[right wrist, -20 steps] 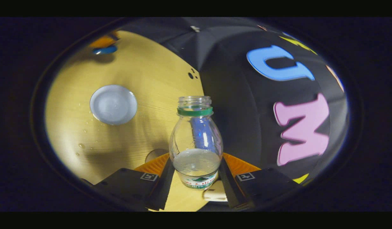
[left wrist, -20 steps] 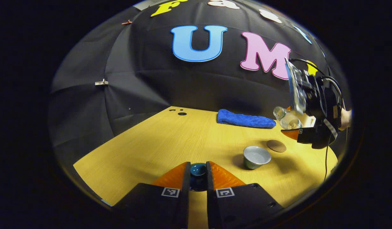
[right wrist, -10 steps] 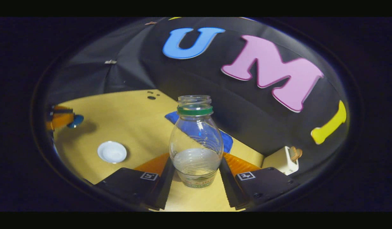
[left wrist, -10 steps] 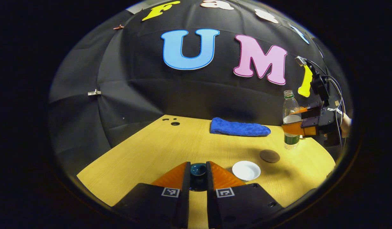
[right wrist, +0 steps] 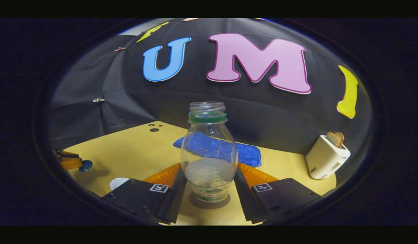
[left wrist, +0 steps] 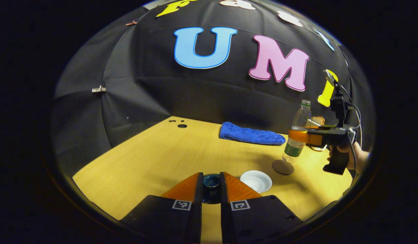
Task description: Open the teacup lid with one hand, grasp the water bottle and pour water into the teacup with the other hand; after pouring, place the water bottle on the coaster and then close the teacup lid.
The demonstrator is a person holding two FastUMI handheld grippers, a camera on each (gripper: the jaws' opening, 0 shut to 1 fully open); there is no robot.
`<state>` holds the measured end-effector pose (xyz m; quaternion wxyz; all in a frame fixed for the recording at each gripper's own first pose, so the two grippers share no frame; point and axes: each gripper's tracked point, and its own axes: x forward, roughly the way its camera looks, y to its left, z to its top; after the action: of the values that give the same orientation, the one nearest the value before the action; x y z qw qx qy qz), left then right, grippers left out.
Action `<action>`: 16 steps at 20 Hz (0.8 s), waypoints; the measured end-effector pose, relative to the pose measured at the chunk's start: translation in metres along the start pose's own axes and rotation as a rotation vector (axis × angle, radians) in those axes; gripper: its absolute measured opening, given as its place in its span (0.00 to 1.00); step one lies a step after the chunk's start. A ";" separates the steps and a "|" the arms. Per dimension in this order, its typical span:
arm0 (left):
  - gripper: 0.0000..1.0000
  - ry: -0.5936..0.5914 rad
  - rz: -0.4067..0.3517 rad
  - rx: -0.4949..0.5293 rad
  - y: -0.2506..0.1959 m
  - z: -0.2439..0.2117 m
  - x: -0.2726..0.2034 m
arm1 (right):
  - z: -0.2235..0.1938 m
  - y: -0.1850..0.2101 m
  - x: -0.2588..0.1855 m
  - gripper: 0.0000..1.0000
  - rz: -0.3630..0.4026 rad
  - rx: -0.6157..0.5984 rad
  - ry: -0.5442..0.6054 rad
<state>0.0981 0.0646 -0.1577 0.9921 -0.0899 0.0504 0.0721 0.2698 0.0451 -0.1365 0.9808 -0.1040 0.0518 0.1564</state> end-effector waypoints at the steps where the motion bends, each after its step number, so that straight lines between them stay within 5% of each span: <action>1: 0.27 0.003 0.004 -0.002 0.000 -0.001 0.001 | -0.004 -0.002 0.005 0.75 -0.002 0.018 -0.006; 16: 0.27 -0.007 -0.021 0.035 -0.023 0.006 0.009 | -0.034 -0.021 0.009 0.82 -0.021 0.081 0.033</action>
<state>0.1105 0.0444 -0.1490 0.9943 -0.0728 0.0471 0.0612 0.2825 0.0209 -0.1669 0.9848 -0.0675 0.0731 0.1420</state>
